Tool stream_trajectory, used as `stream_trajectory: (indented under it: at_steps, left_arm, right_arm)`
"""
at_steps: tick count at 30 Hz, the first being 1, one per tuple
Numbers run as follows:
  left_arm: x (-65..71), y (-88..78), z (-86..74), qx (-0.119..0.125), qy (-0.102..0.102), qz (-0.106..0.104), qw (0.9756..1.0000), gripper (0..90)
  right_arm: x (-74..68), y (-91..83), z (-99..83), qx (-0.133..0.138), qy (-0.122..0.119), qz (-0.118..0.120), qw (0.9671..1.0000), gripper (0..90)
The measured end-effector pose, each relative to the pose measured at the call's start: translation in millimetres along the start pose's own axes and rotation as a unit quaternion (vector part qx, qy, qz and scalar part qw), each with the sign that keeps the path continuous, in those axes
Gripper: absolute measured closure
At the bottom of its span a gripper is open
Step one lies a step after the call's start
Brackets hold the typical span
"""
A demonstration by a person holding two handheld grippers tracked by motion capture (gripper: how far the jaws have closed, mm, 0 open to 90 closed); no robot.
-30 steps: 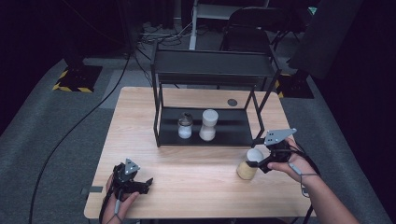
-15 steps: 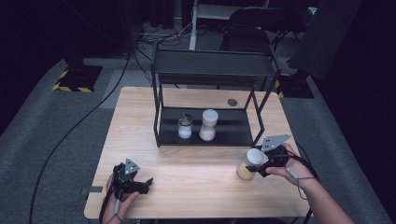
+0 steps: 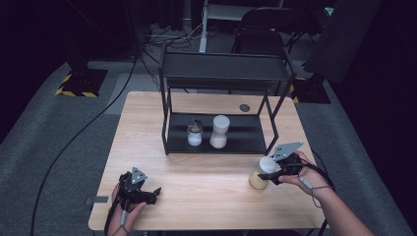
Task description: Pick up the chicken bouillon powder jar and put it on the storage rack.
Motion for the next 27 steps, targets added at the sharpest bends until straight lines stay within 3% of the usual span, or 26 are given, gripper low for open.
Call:
stream_trajectory:
  at_steps: [5,27]
  left_arm:
    - [0.0,0.0,0.0,0.0,0.0,0.0,1.0,1.3]
    - [-0.1,0.0,-0.1,0.0,0.0,0.0,1.0,1.3]
  right_arm:
    - [1.6,-2.6,3.9,0.007,0.005,0.008,0.9999,33.3]
    - [14.7,-28.0,33.6,0.025,-0.003,-0.002,0.9997,33.3]
Point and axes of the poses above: each handheld gripper's, and its own axes: y roughly forward along the jaws, z roughly out of its top, x roughly to its right, the point moved 8 cm from there along y, roughly forward along the jaws
